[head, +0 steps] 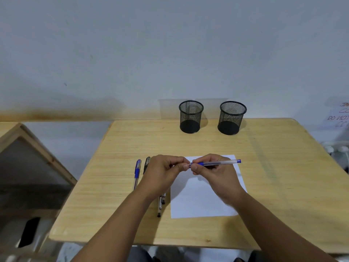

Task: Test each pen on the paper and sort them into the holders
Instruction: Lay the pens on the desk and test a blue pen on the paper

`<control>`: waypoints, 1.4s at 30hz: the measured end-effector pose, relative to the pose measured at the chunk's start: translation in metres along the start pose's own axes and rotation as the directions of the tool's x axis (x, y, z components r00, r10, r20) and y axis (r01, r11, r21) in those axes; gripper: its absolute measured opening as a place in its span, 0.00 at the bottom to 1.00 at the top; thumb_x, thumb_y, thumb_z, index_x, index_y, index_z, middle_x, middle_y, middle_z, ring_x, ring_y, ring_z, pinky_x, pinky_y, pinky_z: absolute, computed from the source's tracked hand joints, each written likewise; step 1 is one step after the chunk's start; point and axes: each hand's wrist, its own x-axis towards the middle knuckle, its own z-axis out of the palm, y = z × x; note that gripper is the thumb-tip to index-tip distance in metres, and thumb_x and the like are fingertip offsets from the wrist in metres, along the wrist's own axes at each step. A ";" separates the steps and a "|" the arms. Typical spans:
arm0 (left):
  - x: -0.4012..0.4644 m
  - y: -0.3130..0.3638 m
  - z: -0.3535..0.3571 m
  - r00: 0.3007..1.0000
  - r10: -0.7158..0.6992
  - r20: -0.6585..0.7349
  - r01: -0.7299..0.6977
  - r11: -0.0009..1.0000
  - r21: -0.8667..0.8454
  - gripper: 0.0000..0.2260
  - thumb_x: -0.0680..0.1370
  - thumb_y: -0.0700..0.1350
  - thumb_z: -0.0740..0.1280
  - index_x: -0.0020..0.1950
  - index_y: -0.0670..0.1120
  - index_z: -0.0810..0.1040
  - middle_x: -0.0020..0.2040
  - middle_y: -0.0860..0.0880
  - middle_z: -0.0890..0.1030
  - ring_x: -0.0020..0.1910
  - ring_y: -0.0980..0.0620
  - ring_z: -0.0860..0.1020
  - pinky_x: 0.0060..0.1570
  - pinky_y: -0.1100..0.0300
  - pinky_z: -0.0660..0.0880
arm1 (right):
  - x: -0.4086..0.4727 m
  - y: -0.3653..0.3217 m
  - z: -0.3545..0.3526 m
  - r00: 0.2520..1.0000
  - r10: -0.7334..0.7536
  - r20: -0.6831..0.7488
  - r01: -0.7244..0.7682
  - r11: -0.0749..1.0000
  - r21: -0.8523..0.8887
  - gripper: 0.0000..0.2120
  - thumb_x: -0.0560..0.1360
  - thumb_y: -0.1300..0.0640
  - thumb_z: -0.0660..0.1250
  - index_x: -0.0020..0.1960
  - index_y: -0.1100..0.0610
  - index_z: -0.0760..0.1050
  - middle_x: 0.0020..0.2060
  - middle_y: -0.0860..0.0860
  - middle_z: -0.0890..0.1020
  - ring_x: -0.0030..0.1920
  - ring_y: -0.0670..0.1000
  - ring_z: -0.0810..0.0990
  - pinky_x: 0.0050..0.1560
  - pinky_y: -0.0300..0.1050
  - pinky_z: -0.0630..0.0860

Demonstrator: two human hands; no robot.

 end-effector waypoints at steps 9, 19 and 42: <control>0.013 0.005 -0.036 0.991 -0.084 -0.104 0.071 0.990 -0.122 0.03 0.75 0.41 0.73 0.47 0.46 0.86 0.42 0.57 0.86 0.35 0.68 0.79 0.36 0.77 0.69 | 0.008 -0.008 -0.028 0.999 -0.035 -0.036 0.035 0.999 -0.002 0.06 0.69 0.64 0.77 0.41 0.54 0.85 0.39 0.56 0.86 0.41 0.57 0.85 0.53 0.62 0.80; 0.064 -0.034 -0.019 0.948 -0.213 -0.237 0.272 0.929 0.253 0.02 0.73 0.48 0.73 0.42 0.56 0.83 0.44 0.58 0.83 0.41 0.57 0.80 0.44 0.57 0.79 | 0.013 0.014 -0.020 0.985 0.078 -0.154 -0.073 0.997 0.039 0.09 0.71 0.66 0.75 0.49 0.57 0.81 0.43 0.52 0.86 0.45 0.52 0.85 0.52 0.48 0.82; 0.042 -0.026 0.006 0.975 0.046 -0.219 0.050 0.910 0.412 0.11 0.76 0.50 0.70 0.58 0.53 0.83 0.57 0.56 0.82 0.59 0.54 0.75 0.55 0.63 0.68 | 0.015 0.025 -0.047 0.972 0.056 -0.227 -0.074 0.995 -0.073 0.04 0.72 0.60 0.75 0.45 0.56 0.81 0.38 0.55 0.84 0.37 0.50 0.81 0.43 0.45 0.79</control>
